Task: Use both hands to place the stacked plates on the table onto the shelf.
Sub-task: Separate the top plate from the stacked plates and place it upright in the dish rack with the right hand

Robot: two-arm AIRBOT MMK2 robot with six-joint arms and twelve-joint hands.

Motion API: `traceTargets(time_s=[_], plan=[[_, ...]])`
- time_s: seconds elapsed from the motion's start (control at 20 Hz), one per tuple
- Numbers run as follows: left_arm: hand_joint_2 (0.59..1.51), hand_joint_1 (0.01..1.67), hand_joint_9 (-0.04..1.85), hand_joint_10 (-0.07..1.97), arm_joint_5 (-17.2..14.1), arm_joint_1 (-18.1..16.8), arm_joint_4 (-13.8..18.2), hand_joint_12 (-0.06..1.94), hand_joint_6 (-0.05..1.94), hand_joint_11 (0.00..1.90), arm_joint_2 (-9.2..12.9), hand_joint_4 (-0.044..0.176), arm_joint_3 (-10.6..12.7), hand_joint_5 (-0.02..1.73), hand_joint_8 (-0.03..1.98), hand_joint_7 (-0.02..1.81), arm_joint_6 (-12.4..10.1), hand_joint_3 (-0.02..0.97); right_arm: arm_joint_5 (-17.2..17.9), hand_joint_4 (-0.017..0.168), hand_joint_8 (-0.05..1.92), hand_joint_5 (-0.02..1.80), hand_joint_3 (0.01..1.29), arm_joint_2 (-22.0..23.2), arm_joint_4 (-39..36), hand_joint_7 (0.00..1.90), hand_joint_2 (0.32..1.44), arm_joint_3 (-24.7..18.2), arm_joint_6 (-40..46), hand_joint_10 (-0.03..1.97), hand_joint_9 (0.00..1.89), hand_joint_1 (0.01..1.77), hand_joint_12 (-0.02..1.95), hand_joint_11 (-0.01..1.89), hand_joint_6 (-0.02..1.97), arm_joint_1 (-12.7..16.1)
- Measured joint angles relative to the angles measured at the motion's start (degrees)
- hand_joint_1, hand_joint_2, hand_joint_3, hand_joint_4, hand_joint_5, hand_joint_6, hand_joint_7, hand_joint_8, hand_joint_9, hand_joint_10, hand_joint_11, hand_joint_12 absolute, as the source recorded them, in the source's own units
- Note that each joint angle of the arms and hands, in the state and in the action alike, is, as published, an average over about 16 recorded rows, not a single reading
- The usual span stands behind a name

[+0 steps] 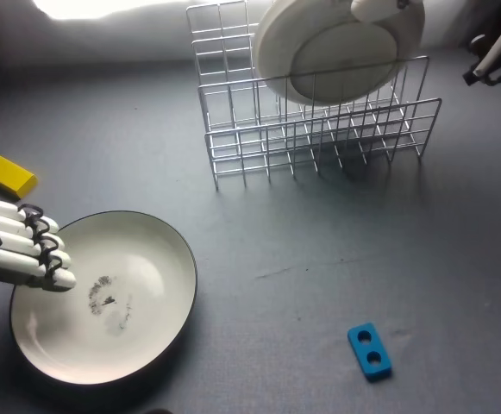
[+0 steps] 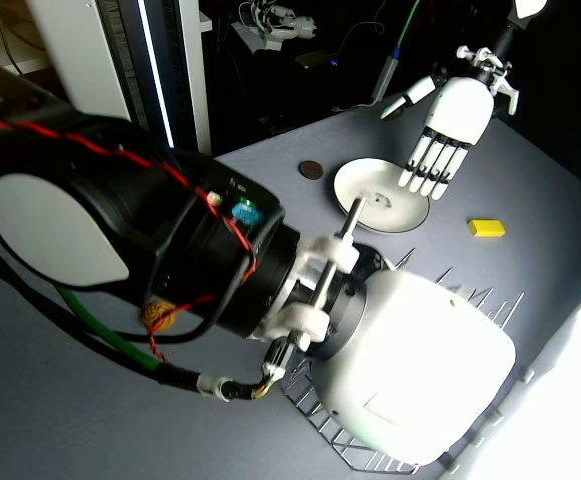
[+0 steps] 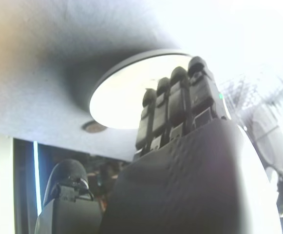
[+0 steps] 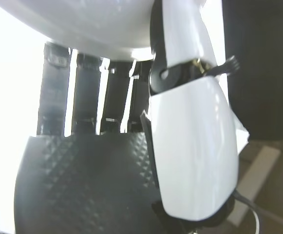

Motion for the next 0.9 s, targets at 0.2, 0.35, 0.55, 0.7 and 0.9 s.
traceTargets(time_s=[0.2, 0.35, 0.55, 0.7, 0.9], plan=[[1.078, 0.02, 0.06, 0.01, 0.17, 0.35, 0.05, 0.02, 0.02, 0.02, -0.25, 0.000, 0.17, 0.12, 0.02, 0.10, 0.33, 0.017, 0.80, -0.011, 0.53, 1.02, 0.01, -0.39, 0.09, 1.21, 0.96, 0.80, 0.07, 0.98, 1.07, 1.36, 1.13, 0.85, 0.67, -1.66], [1.079, 0.02, 0.07, 0.01, 0.29, 0.52, 0.08, 0.02, 0.02, 0.02, -0.37, 0.000, 0.29, 0.12, 0.02, 0.11, 0.62, 0.017, 1.11, -0.011, 0.53, 1.01, 0.01, -0.53, 0.17, 1.21, 0.96, 1.05, 0.13, 0.93, 1.07, 1.36, 1.12, 0.85, 0.71, -2.60], [1.078, 0.02, 0.07, 0.01, 0.49, 0.73, 0.12, 0.02, 0.02, 0.02, -0.44, 0.000, 0.47, 0.12, 0.02, 0.11, 0.97, 0.017, 1.33, -0.010, 0.48, 1.00, 0.01, -0.63, 0.30, 1.19, 0.98, 1.18, 0.16, 0.71, 1.09, 1.34, 1.11, 0.82, 0.75, -3.50], [1.077, 0.02, 0.07, 0.01, 0.64, 0.83, 0.12, 0.02, 0.02, 0.02, -0.48, 0.000, 0.56, 0.12, 0.02, 0.12, 1.18, 0.017, 1.48, -0.009, 0.39, 0.99, 0.01, -0.70, 0.49, 1.18, 0.99, 1.35, 0.17, 0.54, 1.11, 1.30, 1.10, 0.79, 0.69, -3.64], [1.077, 0.02, 0.07, 0.01, 0.77, 1.02, 0.07, 0.02, 0.02, 0.02, -0.53, 0.000, 0.61, 0.13, 0.02, 0.12, 1.38, 0.017, 1.66, -0.007, 0.26, 0.98, 0.01, -0.69, 0.78, 1.14, 0.99, 1.60, 0.15, 0.30, 1.12, 1.24, 1.10, 0.74, 0.53, -2.97]])
